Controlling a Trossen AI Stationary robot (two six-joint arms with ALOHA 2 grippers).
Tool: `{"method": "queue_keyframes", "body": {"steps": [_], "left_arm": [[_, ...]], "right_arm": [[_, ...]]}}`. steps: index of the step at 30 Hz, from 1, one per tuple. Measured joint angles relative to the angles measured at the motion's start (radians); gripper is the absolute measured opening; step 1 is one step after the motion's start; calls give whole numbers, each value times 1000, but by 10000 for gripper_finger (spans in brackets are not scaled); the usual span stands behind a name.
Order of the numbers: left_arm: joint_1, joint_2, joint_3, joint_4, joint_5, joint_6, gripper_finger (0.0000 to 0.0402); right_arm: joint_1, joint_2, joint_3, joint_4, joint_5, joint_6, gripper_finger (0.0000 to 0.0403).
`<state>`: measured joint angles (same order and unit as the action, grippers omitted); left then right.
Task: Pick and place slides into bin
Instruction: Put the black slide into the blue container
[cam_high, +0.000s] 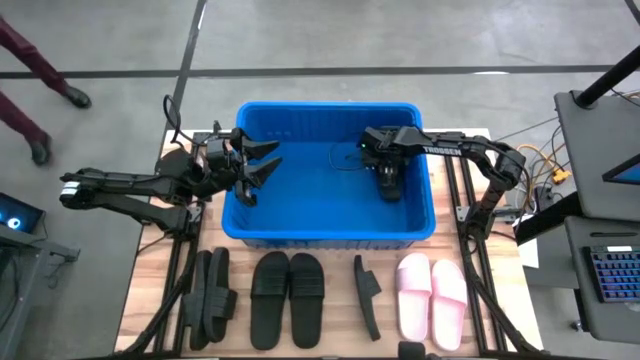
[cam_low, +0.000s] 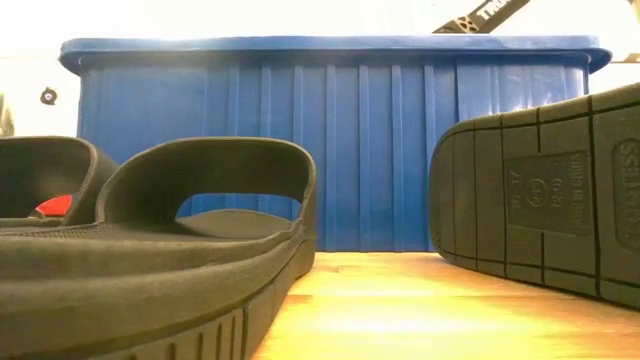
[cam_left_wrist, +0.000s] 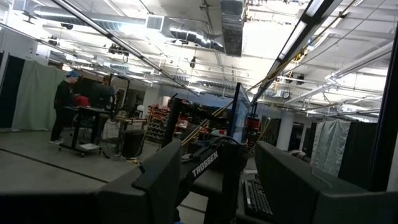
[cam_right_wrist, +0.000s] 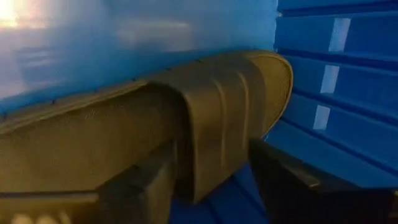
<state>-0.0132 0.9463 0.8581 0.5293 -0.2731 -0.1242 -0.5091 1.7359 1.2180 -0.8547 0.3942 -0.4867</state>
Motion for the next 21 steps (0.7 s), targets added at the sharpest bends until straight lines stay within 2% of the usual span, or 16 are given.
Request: {"method": "queue_keyframes", "body": {"steps": [5, 14, 21], "left_arm": [[0, 0, 0, 0, 0, 0, 190], [0, 0, 0, 0, 0, 0, 190], [0, 0, 0, 0, 9, -1, 190]], "right_arm": [[0, -16, 3, 0, -2, 33, 218], [3, -136, 3, 0, -10, 35, 208], [5, -267, 3, 14, -117, 153, 198]]}}
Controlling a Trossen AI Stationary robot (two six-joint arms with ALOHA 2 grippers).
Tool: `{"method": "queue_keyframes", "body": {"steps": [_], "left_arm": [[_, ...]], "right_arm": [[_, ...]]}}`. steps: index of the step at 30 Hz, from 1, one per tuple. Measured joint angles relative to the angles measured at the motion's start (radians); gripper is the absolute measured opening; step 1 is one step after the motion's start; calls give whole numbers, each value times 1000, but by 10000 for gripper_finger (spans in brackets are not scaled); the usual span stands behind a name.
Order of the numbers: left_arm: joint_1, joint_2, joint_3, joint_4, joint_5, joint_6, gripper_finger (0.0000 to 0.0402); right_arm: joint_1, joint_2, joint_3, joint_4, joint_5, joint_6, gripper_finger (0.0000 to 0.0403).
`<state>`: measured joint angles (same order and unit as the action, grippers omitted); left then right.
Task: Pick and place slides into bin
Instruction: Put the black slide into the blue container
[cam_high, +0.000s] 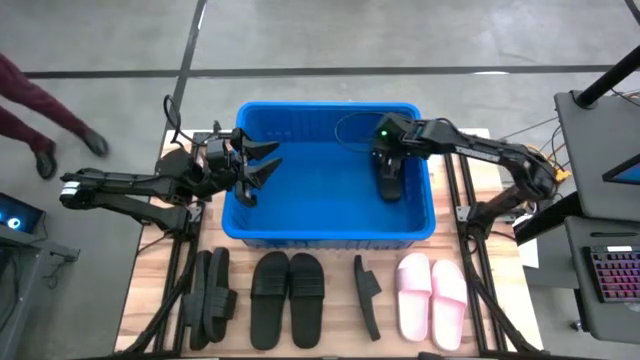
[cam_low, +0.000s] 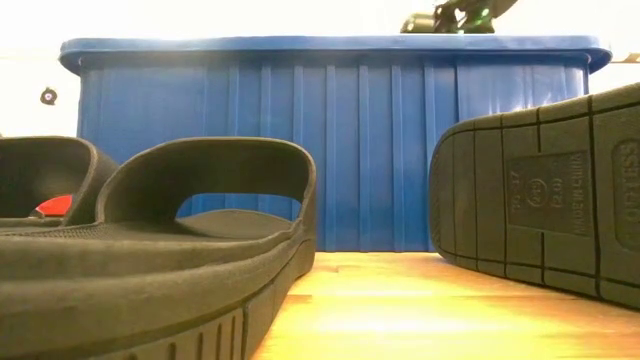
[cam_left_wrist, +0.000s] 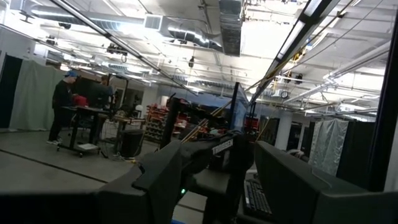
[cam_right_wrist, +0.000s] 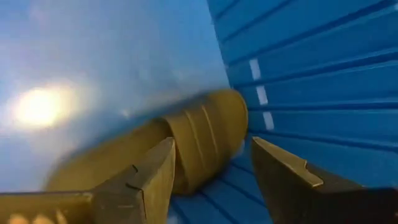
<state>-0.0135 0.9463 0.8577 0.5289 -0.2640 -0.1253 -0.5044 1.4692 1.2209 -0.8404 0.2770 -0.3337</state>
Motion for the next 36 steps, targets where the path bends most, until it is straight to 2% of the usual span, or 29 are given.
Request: {"method": "queue_keyframes", "body": {"steps": [3, 9, 16, 21, 25, 29, 36], "left_arm": [[-1, 0, 0, 0, 1, -3, 190], [-1, 0, 0, -3, 8, -68, 190], [-1, 4, 0, -16, 74, -158, 190], [-2, 22, 0, -17, 122, -207, 190], [-2, 44, 0, -16, 167, -271, 190], [-3, 66, 0, -15, 230, -312, 190], [-3, 99, 0, -16, 260, -314, 190]], "right_arm": [[13, -66, 0, 20, -45, 50, 192], [120, -226, 0, 116, -52, 115, 174], [309, -383, 0, 184, -47, 303, 154], [494, -424, 1, 173, -31, 439, 141], [684, -420, 1, 171, 57, 549, 130], [886, -415, 1, 187, 198, 664, 119], [1213, -380, 1, 279, 403, 776, 101]]}}
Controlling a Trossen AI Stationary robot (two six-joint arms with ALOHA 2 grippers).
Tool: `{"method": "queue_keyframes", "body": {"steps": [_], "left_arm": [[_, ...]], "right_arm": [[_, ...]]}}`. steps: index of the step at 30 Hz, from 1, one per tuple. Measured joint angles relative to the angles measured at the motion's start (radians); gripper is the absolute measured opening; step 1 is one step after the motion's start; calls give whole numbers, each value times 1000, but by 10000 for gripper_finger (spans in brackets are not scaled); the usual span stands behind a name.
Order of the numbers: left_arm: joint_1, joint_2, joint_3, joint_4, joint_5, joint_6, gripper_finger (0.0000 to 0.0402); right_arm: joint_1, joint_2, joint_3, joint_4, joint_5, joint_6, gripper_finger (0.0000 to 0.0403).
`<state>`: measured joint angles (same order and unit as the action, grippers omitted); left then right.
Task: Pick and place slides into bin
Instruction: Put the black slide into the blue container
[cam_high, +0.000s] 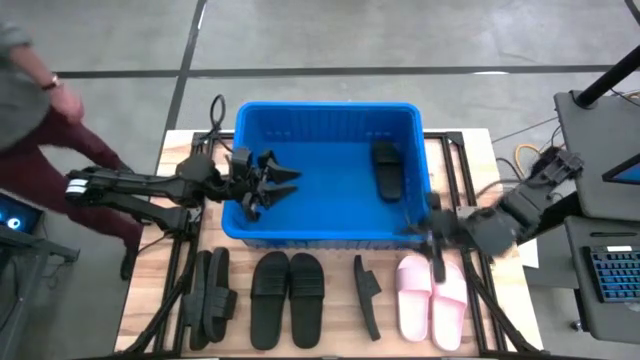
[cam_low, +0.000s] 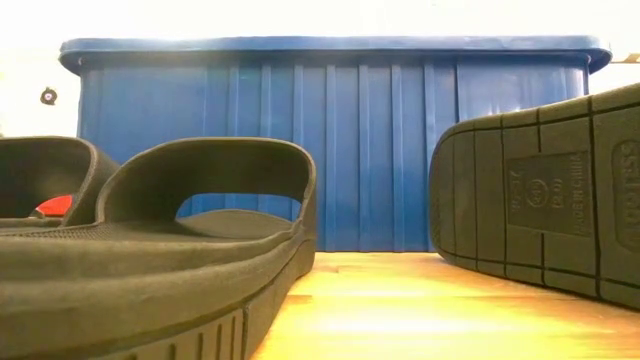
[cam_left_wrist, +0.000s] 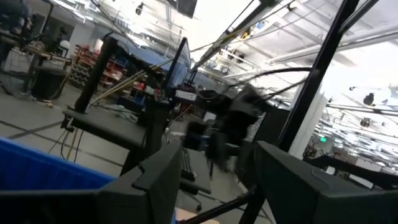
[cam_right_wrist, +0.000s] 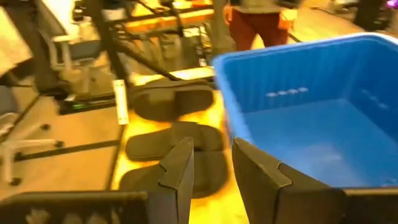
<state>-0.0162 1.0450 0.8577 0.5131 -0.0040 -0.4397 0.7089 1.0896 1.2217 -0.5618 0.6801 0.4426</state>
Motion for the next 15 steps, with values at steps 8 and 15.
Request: {"method": "queue_keyframes", "body": {"steps": [8, 15], "left_arm": [[0, 31, 3, 9, -1, 0, 190], [1, 55, 3, -1, -3, 0, 190]], "right_arm": [[186, 103, 17, 15, 103, 30, 84], [206, 156, 51, -51, -54, 46, 83]]}}
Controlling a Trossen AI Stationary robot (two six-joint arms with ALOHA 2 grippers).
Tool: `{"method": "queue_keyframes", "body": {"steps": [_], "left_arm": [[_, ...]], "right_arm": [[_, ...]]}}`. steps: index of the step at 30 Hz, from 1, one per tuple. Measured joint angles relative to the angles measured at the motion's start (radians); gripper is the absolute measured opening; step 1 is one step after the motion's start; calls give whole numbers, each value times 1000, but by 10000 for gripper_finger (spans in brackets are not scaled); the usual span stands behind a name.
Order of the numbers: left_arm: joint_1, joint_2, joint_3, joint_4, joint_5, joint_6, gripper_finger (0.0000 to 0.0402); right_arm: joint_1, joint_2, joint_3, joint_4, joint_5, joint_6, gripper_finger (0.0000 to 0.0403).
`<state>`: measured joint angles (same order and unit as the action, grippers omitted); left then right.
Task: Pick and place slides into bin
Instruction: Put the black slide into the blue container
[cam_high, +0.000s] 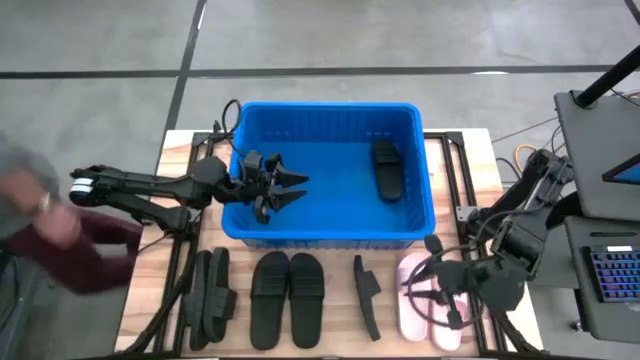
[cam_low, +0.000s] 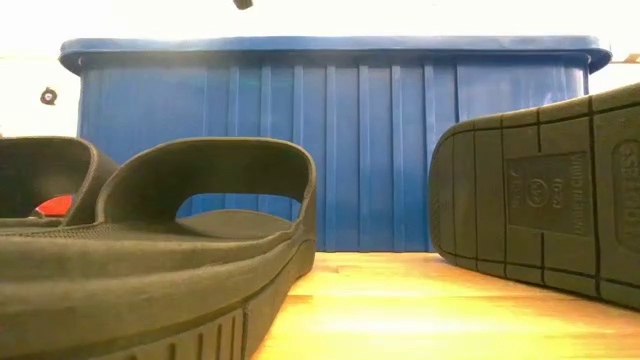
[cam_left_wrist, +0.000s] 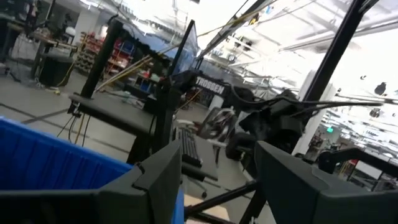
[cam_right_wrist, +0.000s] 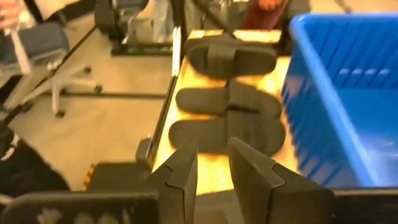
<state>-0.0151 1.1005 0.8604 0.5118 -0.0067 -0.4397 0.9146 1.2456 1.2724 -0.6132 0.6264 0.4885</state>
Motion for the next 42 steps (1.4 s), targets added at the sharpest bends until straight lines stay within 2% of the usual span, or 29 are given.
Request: {"method": "queue_keyframes", "body": {"steps": [3, 9, 13, 17, 21, 23, 30, 35, 42], "left_arm": [[0, 19, 1, 1, -1, 0, 190], [0, 46, 4, -1, -2, -1, 190], [0, 60, -1, 19, -7, -2, 190], [0, 75, 0, 62, -12, -3, 190], [0, 88, 1, 96, -21, -3, 190], [0, 94, 1, 106, -22, -3, 190], [-1, 93, 7, 108, -25, -3, 190], [-1, 89, 7, 109, -26, -2, 190], [-1, 88, 7, 108, -25, -2, 190]], "right_arm": [[0, 25, 0, -52, -72, 21, 99], [16, 98, -16, -177, -217, 229, 157], [38, 155, -37, -199, -234, 299, 195], [39, 232, -47, -196, -199, 369, 213], [39, 326, -50, -195, -107, 439, 216], [39, 371, -50, -196, -63, 481, 214], [36, 475, -52, -190, -14, 599, 199], [36, 529, -52, -190, 131, 661, 186], [36, 594, -52, -193, 144, 655, 171]]}}
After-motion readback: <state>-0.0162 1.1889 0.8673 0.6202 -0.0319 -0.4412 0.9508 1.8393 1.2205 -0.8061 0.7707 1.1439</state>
